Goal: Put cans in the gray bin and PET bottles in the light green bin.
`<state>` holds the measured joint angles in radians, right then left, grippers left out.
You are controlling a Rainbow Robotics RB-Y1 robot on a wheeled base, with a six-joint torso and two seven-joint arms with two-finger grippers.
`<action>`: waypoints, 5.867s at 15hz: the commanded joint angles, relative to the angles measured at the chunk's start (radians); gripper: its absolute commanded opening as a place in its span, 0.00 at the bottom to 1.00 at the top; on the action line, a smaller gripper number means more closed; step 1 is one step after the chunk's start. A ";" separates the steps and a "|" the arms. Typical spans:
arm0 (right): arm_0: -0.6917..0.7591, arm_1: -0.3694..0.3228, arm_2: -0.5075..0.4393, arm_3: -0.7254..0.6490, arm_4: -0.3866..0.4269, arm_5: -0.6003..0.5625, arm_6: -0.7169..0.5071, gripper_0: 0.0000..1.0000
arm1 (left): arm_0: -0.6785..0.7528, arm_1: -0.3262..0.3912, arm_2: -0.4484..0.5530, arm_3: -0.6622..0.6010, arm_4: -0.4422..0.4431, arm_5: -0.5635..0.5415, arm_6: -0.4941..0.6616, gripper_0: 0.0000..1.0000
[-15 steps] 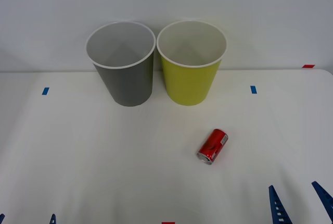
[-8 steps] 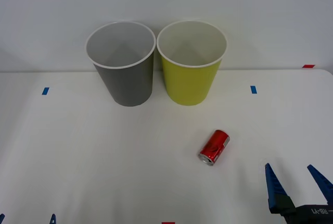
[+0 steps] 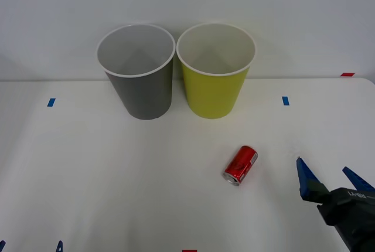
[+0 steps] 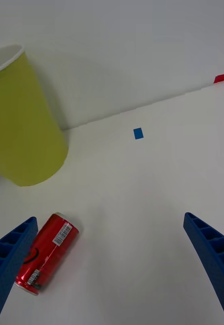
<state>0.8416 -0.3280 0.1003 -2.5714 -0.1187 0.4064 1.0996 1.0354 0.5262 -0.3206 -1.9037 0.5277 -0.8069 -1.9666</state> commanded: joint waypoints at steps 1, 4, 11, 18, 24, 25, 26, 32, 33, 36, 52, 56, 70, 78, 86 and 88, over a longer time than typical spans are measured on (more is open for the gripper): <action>-0.133 0.006 0.024 -0.047 0.151 0.275 -0.170 1.00 | 0.000 0.000 0.000 0.000 0.000 0.000 0.000 0.92; -0.259 0.003 0.104 -0.047 0.240 0.626 -0.339 1.00 | 0.000 0.000 0.000 0.000 0.000 0.000 0.000 0.92; -0.631 -0.037 0.214 -0.047 0.272 1.134 -0.530 1.00 | 0.000 0.000 0.000 0.000 0.000 0.000 0.000 0.92; -0.880 -0.126 0.257 -0.039 0.114 1.287 -0.728 1.00 | 0.000 0.000 0.000 0.000 0.000 0.000 0.000 0.92; -1.081 -0.183 0.185 0.154 -0.207 1.457 -0.761 1.00 | 0.000 0.000 0.000 0.000 0.000 0.000 0.000 0.92; -1.095 -0.183 0.185 0.192 -0.242 1.459 -0.767 1.00 | 0.000 0.000 0.000 0.000 0.000 0.000 0.000 0.92; -1.118 -0.184 0.185 0.234 -0.280 1.457 -0.773 1.00 | 0.000 0.000 0.000 0.000 0.000 0.000 0.000 0.92; -1.230 -0.186 0.246 0.425 -0.388 1.437 -0.790 1.00 | 0.000 0.000 0.000 0.000 0.000 0.000 0.000 0.92; -1.240 -0.186 0.252 0.454 -0.398 1.427 -0.791 1.00 | 0.000 0.000 0.000 0.000 0.000 0.000 0.000 0.92; -1.277 -0.186 0.280 0.517 -0.418 1.418 -0.787 1.00 | 0.000 0.000 0.000 0.000 0.000 0.000 0.000 0.92; -1.322 -0.154 0.369 0.735 -0.397 1.221 -0.796 1.00 | 0.000 0.000 0.000 0.000 0.000 0.000 0.000 0.92; -1.331 -0.141 0.369 0.769 -0.391 1.209 -0.796 1.00 | 0.000 0.000 0.000 0.000 0.000 0.000 0.000 0.92; -1.334 -0.126 0.417 0.774 -0.371 1.209 -0.799 1.00 | 0.000 0.000 0.000 0.000 0.000 0.000 0.000 0.92; -1.332 -0.120 0.467 0.774 -0.294 1.195 -0.799 0.00 | 0.000 0.000 0.000 0.000 0.000 0.000 0.000 0.92; -1.332 -0.114 0.467 0.774 -0.280 1.195 -0.799 0.00 | 0.000 0.000 0.000 0.000 0.000 0.000 0.000 0.92; -1.332 -0.112 0.467 0.774 -0.280 1.197 -0.799 0.00 | 0.000 0.000 0.000 0.000 0.000 0.000 0.000 0.92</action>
<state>-0.4911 -0.4414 0.5675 -1.7974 -0.3990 1.6022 0.3004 1.0354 0.5262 -0.3206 -1.9036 0.5277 -0.8069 -1.9666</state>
